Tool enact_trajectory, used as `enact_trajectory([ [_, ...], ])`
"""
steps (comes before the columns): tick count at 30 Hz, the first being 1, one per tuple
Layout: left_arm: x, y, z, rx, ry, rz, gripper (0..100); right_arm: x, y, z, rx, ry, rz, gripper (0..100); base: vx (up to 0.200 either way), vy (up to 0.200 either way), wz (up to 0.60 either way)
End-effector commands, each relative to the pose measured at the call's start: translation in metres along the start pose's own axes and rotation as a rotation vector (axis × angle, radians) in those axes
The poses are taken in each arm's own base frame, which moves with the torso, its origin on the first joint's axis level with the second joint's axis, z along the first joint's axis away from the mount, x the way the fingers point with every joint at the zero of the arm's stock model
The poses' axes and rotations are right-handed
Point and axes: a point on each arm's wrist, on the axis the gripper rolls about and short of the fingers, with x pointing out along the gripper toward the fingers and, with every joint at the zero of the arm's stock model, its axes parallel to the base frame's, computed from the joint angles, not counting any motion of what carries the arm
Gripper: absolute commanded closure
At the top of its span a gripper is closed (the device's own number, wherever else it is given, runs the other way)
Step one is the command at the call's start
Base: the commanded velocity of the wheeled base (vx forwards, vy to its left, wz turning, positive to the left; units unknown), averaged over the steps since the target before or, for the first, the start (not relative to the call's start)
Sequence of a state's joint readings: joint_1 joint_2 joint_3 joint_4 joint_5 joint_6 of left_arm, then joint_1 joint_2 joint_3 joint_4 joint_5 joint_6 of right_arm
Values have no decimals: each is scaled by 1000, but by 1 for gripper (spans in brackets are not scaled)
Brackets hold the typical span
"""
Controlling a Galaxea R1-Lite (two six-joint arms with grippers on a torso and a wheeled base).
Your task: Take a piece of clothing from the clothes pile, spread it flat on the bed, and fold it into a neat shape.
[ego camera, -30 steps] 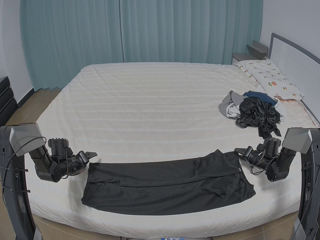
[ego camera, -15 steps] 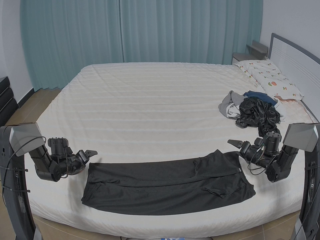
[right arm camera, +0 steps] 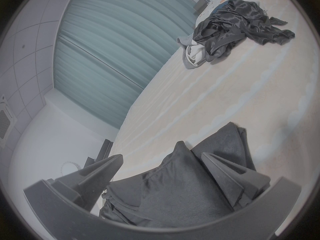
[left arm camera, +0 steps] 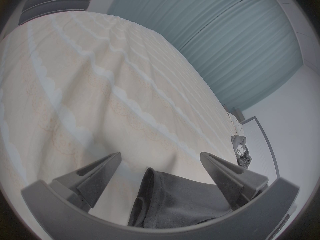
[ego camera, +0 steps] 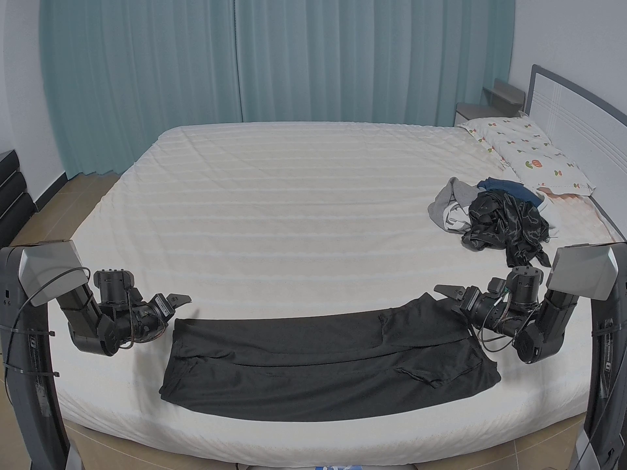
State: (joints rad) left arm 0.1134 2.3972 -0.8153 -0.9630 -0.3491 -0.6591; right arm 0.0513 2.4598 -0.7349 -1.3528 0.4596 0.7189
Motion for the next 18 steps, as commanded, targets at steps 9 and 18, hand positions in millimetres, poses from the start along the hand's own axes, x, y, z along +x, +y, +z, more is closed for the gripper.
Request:
enact_trajectory([
  [9,0,0,0,0,0,-1,0,-2,-12,-14,-27,44,-40,100,0,0,0],
  [18,0,0,0,-1,1,0,0,-16,-14,-13,-12,39,-61,100,0,0,0],
])
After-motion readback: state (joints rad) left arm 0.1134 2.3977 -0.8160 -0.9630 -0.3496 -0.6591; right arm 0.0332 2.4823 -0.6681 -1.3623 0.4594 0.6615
